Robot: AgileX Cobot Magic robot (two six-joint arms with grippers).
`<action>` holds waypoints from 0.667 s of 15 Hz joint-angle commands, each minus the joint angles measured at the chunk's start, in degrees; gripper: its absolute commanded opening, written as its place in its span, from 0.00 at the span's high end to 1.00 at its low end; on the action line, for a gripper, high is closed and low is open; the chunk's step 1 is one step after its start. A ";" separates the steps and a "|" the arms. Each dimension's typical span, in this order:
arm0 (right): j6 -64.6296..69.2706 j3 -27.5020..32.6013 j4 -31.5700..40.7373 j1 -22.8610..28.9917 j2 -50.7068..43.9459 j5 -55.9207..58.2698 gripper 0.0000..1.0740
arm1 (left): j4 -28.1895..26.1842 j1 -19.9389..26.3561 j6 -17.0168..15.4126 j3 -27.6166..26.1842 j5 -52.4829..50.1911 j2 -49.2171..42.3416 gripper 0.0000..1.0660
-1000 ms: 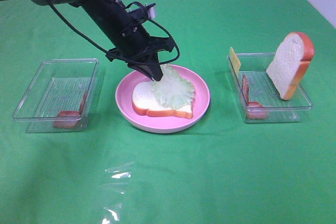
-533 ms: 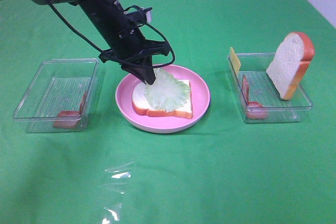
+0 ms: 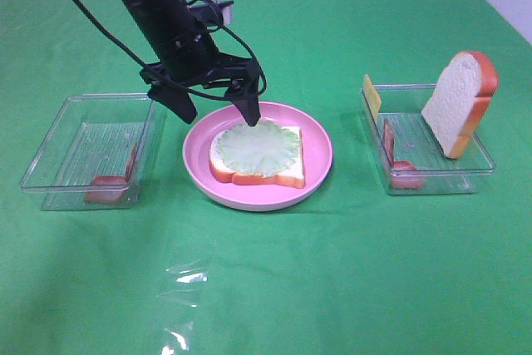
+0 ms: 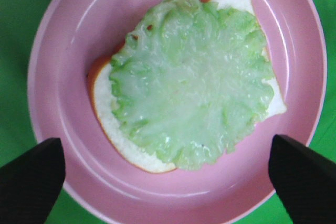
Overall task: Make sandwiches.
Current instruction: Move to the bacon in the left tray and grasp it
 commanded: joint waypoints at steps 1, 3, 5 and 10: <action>0.00 0.23 0.00 -0.06 -1.60 -0.34 0.22 | 3.50 -0.23 -3.78 -0.23 3.72 -4.41 0.04; 0.00 0.23 0.00 -0.06 -1.60 -0.34 0.22 | 11.75 0.11 -9.97 -0.06 12.43 -8.71 0.04; 0.00 0.23 0.00 -0.06 -1.60 -0.34 0.22 | 16.67 0.11 -14.44 2.01 12.32 -12.61 0.04; 0.00 0.23 0.00 -0.06 -1.60 -0.34 0.22 | 19.37 0.29 -17.59 15.53 12.32 -18.85 0.04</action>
